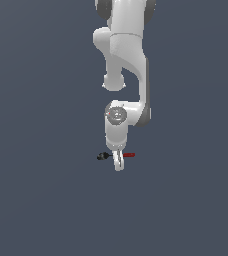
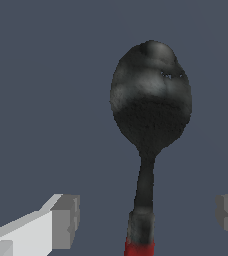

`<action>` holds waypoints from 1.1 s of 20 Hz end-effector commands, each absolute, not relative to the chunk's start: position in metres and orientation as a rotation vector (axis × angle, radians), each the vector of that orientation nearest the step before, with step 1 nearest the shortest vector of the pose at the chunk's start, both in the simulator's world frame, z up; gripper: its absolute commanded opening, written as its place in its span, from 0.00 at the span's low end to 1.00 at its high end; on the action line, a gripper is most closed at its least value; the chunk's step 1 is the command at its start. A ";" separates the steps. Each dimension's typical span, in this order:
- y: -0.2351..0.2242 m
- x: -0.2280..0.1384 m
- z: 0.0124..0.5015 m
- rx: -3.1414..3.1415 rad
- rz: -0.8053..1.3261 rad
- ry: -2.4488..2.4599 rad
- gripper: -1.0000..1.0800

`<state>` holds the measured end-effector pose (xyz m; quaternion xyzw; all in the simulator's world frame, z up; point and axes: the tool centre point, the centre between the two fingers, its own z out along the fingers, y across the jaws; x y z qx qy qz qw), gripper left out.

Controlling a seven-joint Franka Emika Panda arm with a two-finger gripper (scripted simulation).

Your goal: Pick up the object and move it to a goal position.

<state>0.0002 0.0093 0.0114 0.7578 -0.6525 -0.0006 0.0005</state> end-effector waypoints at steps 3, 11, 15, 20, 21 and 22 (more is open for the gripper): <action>0.009 0.001 0.010 2.381 -0.001 -2.050 0.00; 0.010 0.002 0.012 2.384 0.004 -2.051 0.00; 0.011 0.001 0.016 2.384 0.004 -2.051 0.00; 0.013 -0.003 0.032 2.383 0.003 -2.051 0.00; 0.014 -0.005 0.036 2.383 0.002 -2.052 0.00; 0.015 -0.006 0.041 2.383 0.002 -2.052 0.00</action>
